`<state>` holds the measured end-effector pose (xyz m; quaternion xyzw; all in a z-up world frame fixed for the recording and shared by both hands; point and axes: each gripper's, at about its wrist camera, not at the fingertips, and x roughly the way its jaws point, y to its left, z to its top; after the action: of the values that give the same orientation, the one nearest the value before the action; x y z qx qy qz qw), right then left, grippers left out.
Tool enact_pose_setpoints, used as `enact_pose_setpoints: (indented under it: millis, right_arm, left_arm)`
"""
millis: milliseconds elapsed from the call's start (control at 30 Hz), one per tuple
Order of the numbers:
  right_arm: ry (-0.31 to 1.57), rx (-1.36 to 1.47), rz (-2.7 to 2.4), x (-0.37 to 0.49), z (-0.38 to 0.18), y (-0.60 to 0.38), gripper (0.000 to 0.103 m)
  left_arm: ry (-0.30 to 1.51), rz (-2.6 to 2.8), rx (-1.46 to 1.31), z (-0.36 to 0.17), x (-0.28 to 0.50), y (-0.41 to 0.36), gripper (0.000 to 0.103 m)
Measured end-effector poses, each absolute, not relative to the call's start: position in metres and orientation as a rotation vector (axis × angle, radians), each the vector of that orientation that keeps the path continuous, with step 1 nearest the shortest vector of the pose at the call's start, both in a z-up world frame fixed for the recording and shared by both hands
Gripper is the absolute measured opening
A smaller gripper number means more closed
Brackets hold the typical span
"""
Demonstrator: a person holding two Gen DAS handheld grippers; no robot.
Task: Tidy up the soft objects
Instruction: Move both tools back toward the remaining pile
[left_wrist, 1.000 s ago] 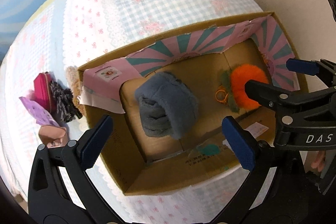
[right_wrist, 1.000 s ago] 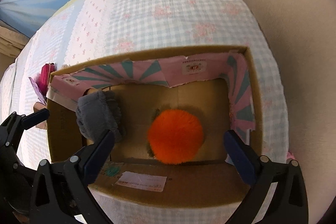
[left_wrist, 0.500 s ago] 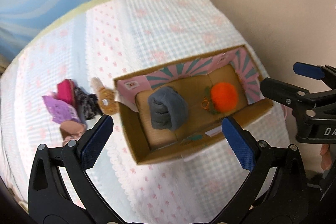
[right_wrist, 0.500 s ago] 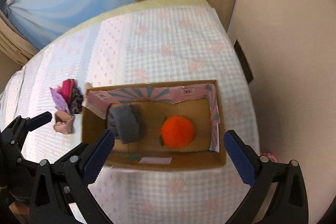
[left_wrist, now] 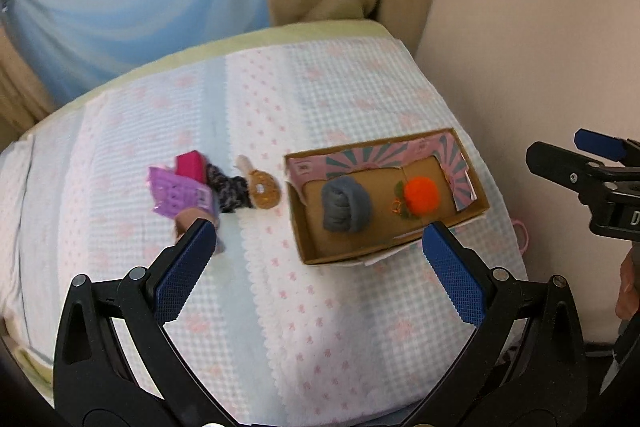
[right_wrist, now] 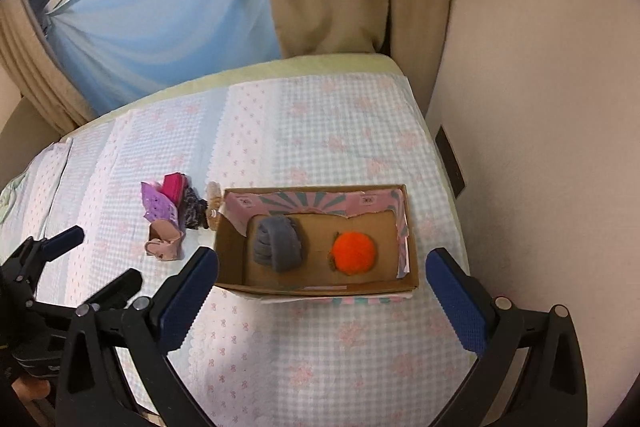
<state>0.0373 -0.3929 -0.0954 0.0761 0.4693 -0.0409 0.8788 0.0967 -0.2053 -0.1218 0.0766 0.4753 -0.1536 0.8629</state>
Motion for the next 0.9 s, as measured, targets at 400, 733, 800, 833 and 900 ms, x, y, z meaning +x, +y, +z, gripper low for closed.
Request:
enact_pose_setpoints:
  millis: [400,733,800,833,900]
  right_arm:
    - [0.893,0.125,0.076,0.051,-0.066,-0.327,0.103]
    - [0.909,0.103,0.160,0.104,-0.077,-0.259,0.103]
    - [0.926,0.077,0.184,0.119,-0.086,-0.244,0.103]
    - [0.934,0.063,0.196,0.127,-0.092,-0.236,0.103]
    - [0.955,0.041,0.219,0.144,-0.104,-0.222,0.103]
  left_arm:
    - [0.945,-0.179,0.050,-0.099,0.079,-0.115,0.103]
    - [0.972,-0.165,0.050,-0.124,0.111,-0.048,0.103]
    - [0.986,-0.169,0.044,-0.135,0.123,-0.038,0.103]
    - [0.994,-0.171,0.040,-0.141,0.129,-0.033,0.103]
    - [1.016,-0.176,0.032,-0.155,0.142,-0.025,0.103]
